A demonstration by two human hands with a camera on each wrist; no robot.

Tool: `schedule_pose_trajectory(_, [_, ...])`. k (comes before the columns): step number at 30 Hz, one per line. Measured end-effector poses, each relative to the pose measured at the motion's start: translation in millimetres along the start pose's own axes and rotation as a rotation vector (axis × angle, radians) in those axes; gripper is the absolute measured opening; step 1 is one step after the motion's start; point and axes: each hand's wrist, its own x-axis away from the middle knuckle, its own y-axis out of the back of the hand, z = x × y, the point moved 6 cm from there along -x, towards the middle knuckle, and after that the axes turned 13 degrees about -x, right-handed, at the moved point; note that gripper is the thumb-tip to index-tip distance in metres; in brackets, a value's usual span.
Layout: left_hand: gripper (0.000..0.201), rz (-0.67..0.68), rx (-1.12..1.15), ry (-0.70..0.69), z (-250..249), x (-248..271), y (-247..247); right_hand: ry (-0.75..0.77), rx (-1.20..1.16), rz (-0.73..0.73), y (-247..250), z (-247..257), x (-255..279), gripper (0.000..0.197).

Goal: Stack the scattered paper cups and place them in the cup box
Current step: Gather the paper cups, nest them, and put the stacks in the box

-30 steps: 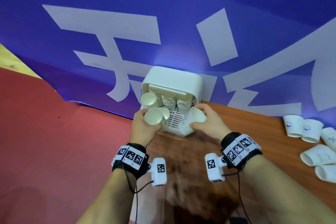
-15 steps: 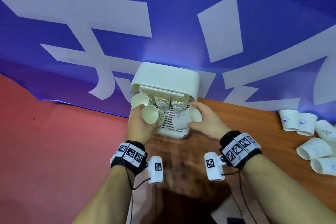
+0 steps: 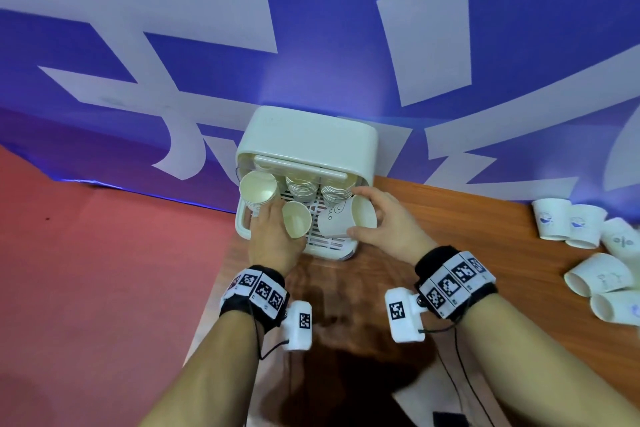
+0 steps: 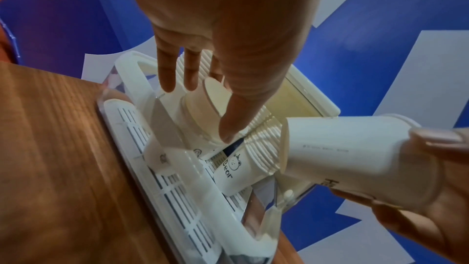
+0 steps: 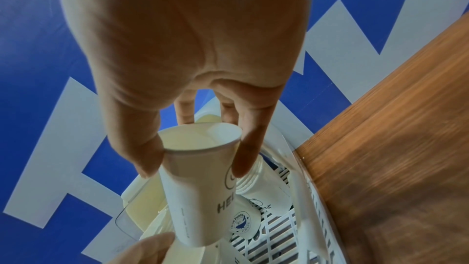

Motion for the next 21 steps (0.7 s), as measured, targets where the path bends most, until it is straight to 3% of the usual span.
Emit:
schedule_pose_trajectory(8, [0.068,0.074,-0.05,0.079,5,1,-11,-0.004,-0.014,0.011,1,-3,-1,0.07])
schedule_pose_trajectory(21, [0.071,0.09,0.028,0.115,11,2,-16,0.074,0.036,-0.01,-13,5,3,0.074])
